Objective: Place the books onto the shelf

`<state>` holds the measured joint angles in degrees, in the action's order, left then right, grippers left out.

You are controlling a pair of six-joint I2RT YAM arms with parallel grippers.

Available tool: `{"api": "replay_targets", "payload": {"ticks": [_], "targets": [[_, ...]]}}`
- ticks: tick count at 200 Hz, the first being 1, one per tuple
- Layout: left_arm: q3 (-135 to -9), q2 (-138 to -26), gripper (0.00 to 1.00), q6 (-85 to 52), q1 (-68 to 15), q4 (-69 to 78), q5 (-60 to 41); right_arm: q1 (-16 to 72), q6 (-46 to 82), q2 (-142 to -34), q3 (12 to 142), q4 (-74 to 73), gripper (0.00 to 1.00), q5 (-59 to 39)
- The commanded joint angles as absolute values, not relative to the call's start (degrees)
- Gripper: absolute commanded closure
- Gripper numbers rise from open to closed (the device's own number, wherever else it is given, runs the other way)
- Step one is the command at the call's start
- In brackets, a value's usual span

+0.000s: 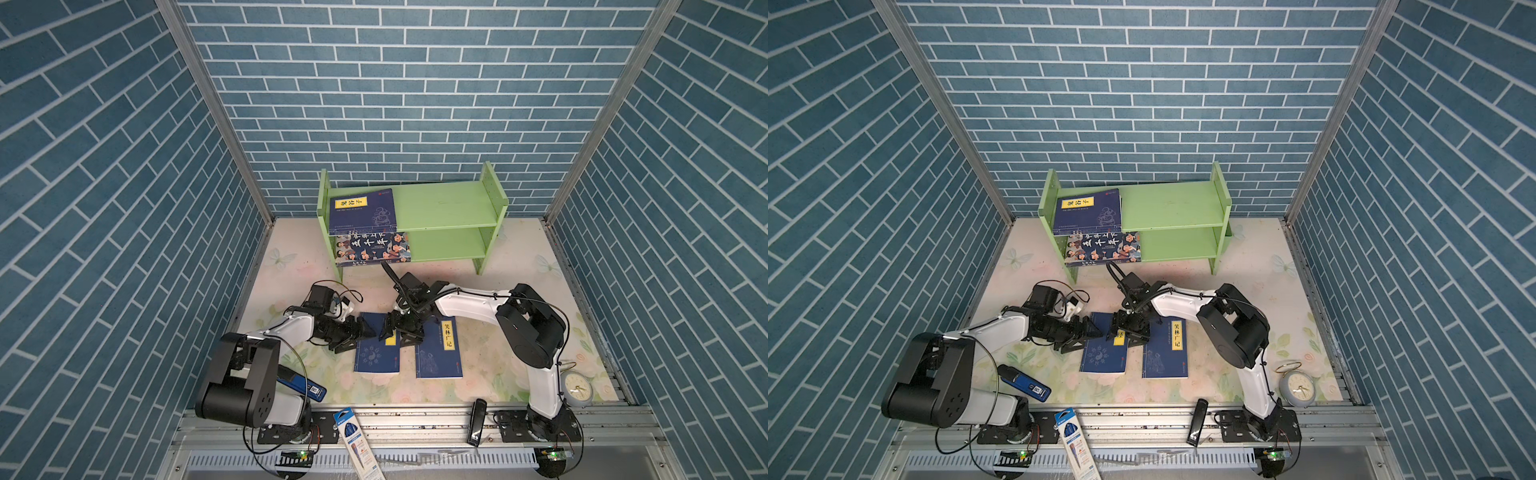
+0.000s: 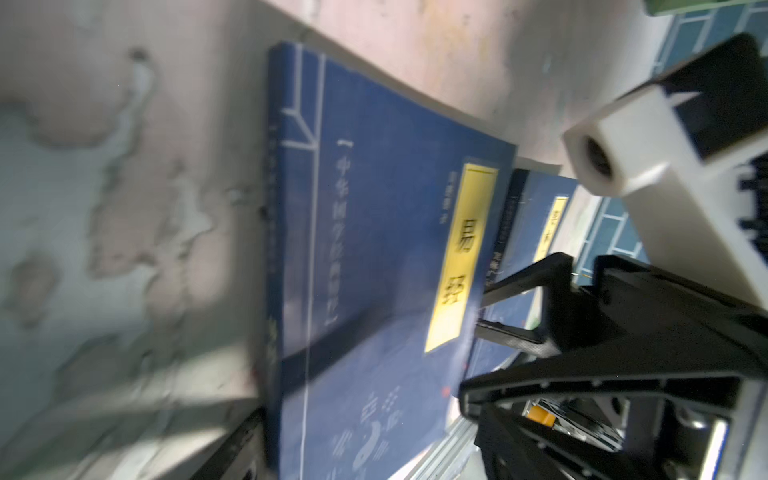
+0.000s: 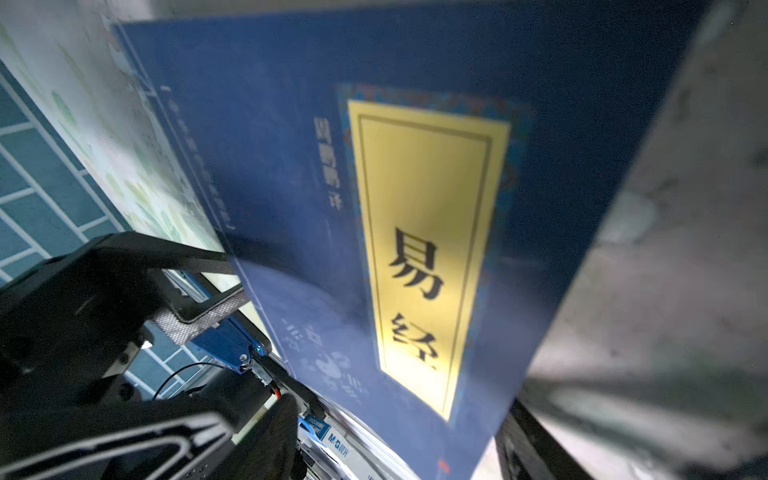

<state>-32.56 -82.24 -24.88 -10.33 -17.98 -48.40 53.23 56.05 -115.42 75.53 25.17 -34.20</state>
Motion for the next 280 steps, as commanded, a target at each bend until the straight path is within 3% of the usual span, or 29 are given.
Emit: {"api": "replay_targets", "payload": {"ticks": [1,28,44,72,106,125,220,280], "targets": [[-31.0,-82.3,0.21,-25.4,-10.1,-12.9,-56.9,54.9,56.9,-121.7,73.2,25.5,0.26,-32.1],[-31.0,-81.6,0.24,-26.2,-9.1,-13.5,-60.2,54.7,56.7,-122.0,74.1,26.1,0.26,-30.8],[-31.2,-81.5,0.3,-26.2,-9.1,-13.8,-59.9,54.6,56.8,-122.0,74.2,25.9,0.26,-30.6],[-31.9,-81.4,0.5,-27.0,-9.1,-14.7,-59.6,54.3,57.2,-120.5,73.5,25.4,0.25,-29.4],[-32.6,-80.9,0.86,-26.2,-9.1,-17.0,-58.8,53.8,58.9,-118.4,71.7,22.4,0.25,-28.6],[-33.4,-80.6,0.95,-24.7,-9.1,-19.3,-57.5,53.5,59.6,-116.5,70.9,21.2,0.25,-26.7],[-42.1,-75.6,0.98,-17.5,-9.1,-34.7,-61.5,52.2,58.9,-90.5,66.7,26.8,0.22,-11.1],[-50.9,-67.1,0.99,-17.5,-14.9,-41.0,-61.0,50.4,54.3,-76.9,70.9,37.0,0.22,-5.4]]}}
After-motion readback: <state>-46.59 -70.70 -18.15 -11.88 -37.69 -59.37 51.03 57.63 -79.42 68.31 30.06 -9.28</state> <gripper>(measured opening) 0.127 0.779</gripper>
